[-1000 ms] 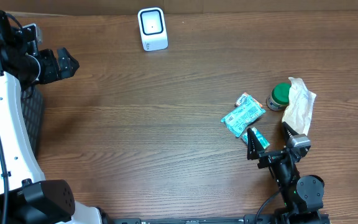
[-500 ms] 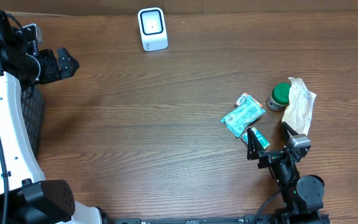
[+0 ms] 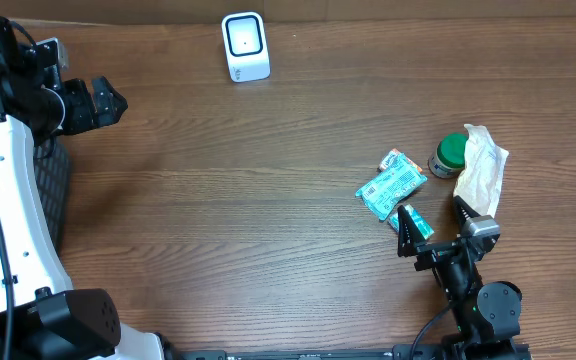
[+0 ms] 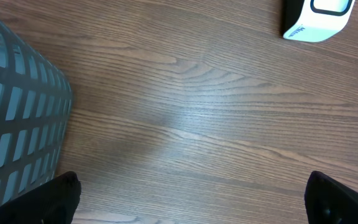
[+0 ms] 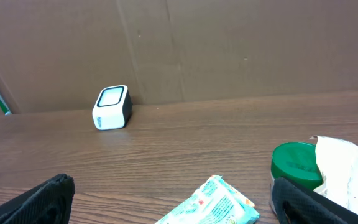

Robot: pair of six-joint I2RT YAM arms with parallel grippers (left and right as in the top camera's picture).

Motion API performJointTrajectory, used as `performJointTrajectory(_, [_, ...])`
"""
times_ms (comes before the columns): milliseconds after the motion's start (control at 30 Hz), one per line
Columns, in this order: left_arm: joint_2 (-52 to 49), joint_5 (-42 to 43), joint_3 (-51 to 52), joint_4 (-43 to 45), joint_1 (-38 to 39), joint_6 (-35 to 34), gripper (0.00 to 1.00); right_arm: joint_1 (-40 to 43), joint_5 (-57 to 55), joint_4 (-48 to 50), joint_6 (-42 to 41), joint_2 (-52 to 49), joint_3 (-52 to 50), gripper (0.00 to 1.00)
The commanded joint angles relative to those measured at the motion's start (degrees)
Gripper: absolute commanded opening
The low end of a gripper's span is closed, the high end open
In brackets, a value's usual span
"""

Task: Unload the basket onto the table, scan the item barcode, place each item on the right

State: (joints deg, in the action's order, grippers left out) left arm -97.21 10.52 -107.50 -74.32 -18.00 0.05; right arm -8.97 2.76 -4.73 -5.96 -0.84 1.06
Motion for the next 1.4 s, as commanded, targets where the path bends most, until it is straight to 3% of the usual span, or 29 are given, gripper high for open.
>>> performJointTrajectory(0, [-0.2, 0.44, -0.22, 0.02, 0.44, 0.83, 0.99, 0.37, 0.33, 0.17, -0.2, 0.68, -0.61, 1.0])
performJointTrajectory(433, [1.27, 0.46, -0.22, 0.02, 0.46, 0.83, 0.99, 0.37, 0.33, 0.17, -0.2, 0.68, -0.61, 1.0])
performJointTrajectory(767, [14.84, 0.44, -0.2, 0.0, 0.81, 0.83, 1.0, 0.37, 0.33, 0.17, -0.2, 0.68, -0.61, 1.0])
performJointTrajectory(967, [22.36, 0.46, 2.14, 0.0, 5.18, 0.83, 1.0, 0.37, 0.33, 0.17, -0.2, 0.68, -0.61, 1.0])
performJointTrajectory(1100, [27.71, 0.39, 7.82, 0.0, 9.27, 0.87, 0.99, 0.37, 0.33, 0.17, -0.2, 0.68, -0.61, 1.0])
performJointTrajectory(1367, [45.24, -3.02, 35.82, 21.33, 10.54, 1.31, 1.0, 0.37, 0.33, 0.17, -0.2, 0.68, -0.61, 1.0])
